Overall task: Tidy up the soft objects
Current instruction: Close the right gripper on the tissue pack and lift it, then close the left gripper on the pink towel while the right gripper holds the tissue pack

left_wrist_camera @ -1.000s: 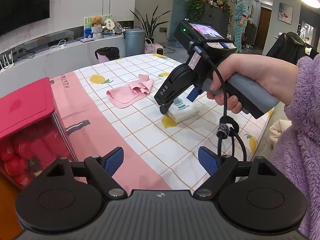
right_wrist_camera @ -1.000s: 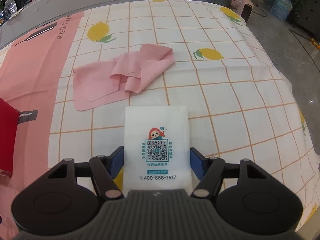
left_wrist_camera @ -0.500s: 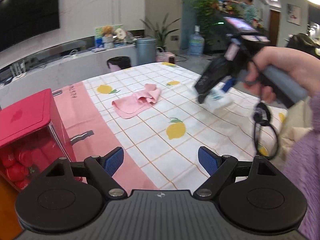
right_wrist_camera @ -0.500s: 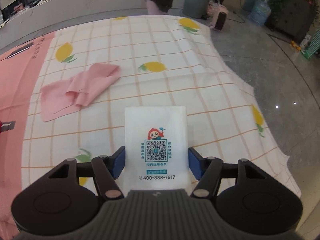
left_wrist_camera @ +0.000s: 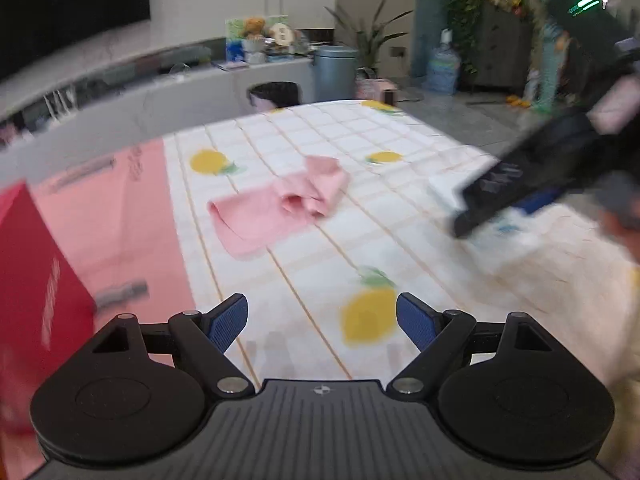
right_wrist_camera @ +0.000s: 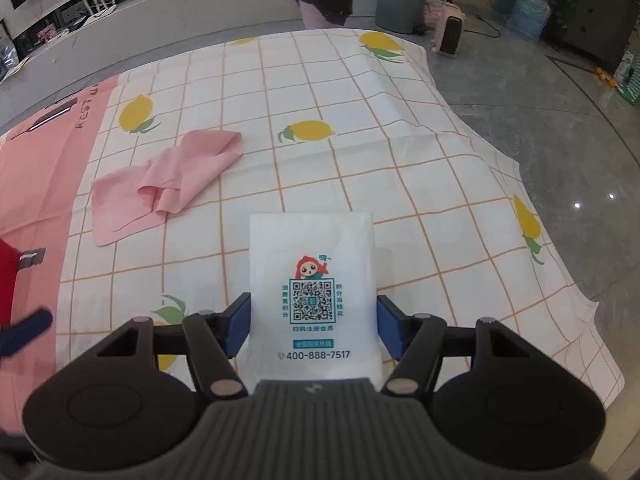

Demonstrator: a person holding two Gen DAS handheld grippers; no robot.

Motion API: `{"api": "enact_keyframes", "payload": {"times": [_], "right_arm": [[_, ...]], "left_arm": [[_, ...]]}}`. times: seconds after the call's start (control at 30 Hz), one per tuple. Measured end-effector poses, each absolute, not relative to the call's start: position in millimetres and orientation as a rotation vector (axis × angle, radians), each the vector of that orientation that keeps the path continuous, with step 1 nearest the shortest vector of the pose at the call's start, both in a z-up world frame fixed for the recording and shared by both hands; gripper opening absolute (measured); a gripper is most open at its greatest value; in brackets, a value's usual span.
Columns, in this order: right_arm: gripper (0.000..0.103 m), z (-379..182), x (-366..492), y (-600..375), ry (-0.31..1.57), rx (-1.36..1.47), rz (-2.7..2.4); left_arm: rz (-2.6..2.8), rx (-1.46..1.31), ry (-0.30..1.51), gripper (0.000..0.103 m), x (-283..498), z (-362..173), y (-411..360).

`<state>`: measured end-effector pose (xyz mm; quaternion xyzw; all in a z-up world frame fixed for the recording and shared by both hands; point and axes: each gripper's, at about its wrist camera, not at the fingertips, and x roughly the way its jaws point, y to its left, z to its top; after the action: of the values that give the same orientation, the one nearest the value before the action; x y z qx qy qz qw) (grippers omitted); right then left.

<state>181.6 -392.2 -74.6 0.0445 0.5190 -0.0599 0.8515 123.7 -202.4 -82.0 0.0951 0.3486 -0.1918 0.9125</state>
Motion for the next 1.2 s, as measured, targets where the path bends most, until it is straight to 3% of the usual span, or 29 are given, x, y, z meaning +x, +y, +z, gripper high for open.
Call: {"api": "enact_keyframes", "payload": {"times": [0.43, 0.87, 1.0, 1.1, 1.2], "right_arm": [[0.064, -85, 191, -375, 1.087, -0.008, -0.140], [0.064, -98, 198, -376, 1.134, -0.031, -0.122], [0.064, -97, 198, -377, 1.131, -0.026, -0.119], [0.064, -97, 197, -376, 1.128, -0.040, -0.111], [0.064, -97, 196, -375, 1.128, -0.048, -0.111]], "left_arm": [[-0.226, 0.182, 0.714, 0.099, 212, -102, -231], [-0.240, 0.108, 0.776, 0.102, 251, -105, -243], [-0.285, 0.122, 0.776, 0.097, 252, -104, -241], [-0.302, 0.126, 0.778, 0.085, 251, -101, -238], [-0.297, 0.119, 0.773, 0.055, 246, -98, -236]]}}
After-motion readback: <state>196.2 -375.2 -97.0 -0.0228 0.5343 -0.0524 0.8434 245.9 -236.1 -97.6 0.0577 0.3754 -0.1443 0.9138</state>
